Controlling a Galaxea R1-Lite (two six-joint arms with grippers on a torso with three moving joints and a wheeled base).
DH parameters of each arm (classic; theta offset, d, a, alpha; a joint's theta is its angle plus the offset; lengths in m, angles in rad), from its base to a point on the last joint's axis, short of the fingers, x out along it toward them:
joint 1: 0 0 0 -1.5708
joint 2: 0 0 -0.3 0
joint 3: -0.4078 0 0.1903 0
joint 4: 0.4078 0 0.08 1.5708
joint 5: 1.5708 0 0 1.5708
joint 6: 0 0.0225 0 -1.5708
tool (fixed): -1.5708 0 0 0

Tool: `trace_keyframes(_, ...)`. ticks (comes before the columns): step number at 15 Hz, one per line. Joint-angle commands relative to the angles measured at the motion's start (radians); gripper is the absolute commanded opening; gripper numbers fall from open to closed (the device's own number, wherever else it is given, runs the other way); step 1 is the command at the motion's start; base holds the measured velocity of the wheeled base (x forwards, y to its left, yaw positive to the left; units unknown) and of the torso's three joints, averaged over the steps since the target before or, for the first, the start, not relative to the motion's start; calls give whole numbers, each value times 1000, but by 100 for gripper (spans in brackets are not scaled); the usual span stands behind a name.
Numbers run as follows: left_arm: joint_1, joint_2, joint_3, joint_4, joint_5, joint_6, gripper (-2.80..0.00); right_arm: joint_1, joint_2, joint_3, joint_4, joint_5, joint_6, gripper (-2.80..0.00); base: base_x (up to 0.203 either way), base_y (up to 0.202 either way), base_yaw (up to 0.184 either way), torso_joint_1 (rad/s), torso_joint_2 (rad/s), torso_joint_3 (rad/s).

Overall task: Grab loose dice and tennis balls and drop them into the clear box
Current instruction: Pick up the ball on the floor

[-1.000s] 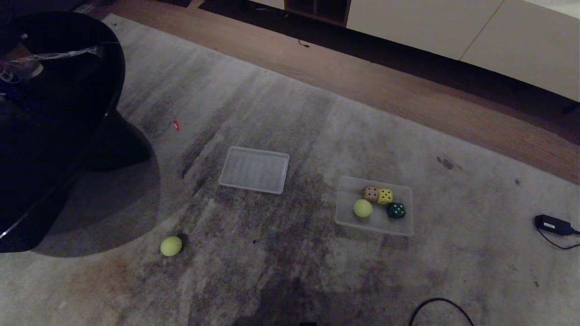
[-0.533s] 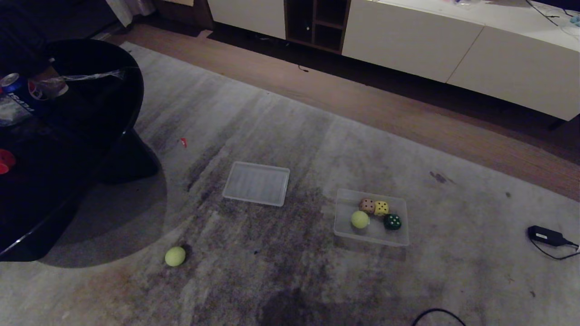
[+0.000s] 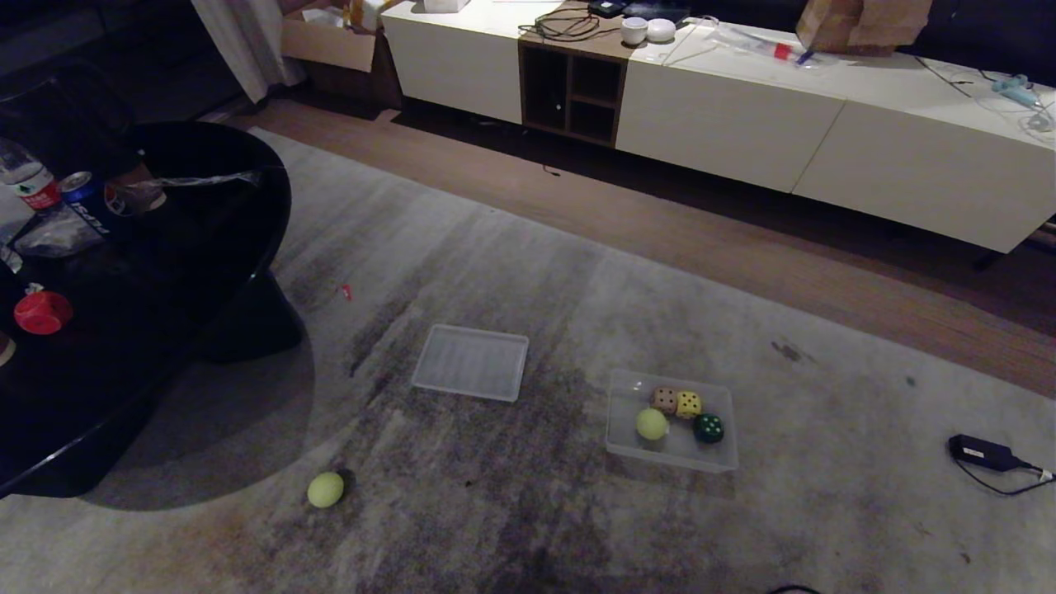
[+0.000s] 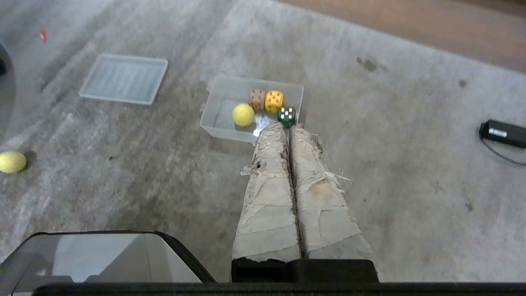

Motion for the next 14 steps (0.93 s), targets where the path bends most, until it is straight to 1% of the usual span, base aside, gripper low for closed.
trace_keyframes(1, 0, 2, 2, -1, 1, -1, -280, 0, 2, 0, 1, 0, 0, -280, 0, 0, 0, 2, -2, 204)
trace_keyframes(14, 0, 2, 2, -1, 1, -3, -280, 0, 2, 0, 1, 1, 0, -280, 0, 0, 0, 2, 2, 202)
